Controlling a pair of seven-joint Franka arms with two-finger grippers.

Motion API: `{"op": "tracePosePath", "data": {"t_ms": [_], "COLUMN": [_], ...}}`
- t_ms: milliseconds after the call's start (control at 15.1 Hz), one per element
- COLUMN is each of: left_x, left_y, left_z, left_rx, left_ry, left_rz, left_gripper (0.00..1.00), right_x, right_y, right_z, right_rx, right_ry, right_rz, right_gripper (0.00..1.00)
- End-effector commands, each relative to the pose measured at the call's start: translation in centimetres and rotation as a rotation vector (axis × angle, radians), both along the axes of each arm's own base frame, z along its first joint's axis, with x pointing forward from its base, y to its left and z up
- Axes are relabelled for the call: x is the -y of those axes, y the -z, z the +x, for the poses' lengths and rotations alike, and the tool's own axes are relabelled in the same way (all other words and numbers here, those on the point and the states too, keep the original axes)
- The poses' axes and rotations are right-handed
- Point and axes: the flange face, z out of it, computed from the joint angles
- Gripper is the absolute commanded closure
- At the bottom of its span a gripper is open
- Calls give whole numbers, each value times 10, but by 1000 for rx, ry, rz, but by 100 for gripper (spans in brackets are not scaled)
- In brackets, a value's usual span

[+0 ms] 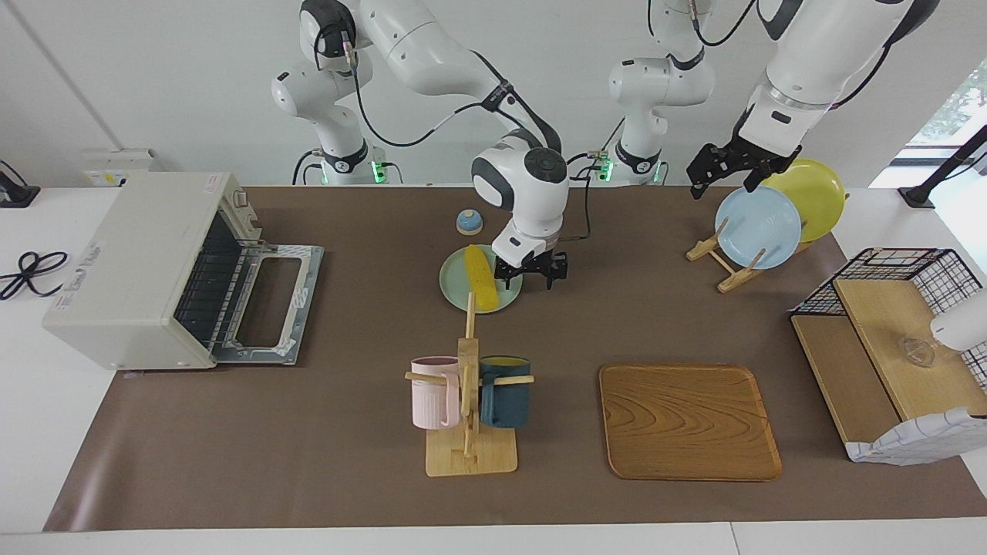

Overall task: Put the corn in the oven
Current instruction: 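Grasp the corn on the plate with the right gripper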

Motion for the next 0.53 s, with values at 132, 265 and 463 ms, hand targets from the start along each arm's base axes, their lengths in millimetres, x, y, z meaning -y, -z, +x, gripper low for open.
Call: {"op": "tracePosePath", "data": {"t_ms": [132,265,463], "left_x": [2,2,3], "left_y": [-1,3,5], "left_z": [-5,-6,-3], "left_rx": [-17,-23,-20], "left_ry": [15,14,15], "left_rz": [-14,-12,-15], "left_gripper": [0,0,0], "right_x": [6,5,4], "right_y": [6,4,11], "right_z": [-25,-27,-41], "right_rx": [-11,-10,-31], "right_ry": [0,-1,-18], "right_rz": [-18,-17,-38], "right_gripper": [31,37,74]}}
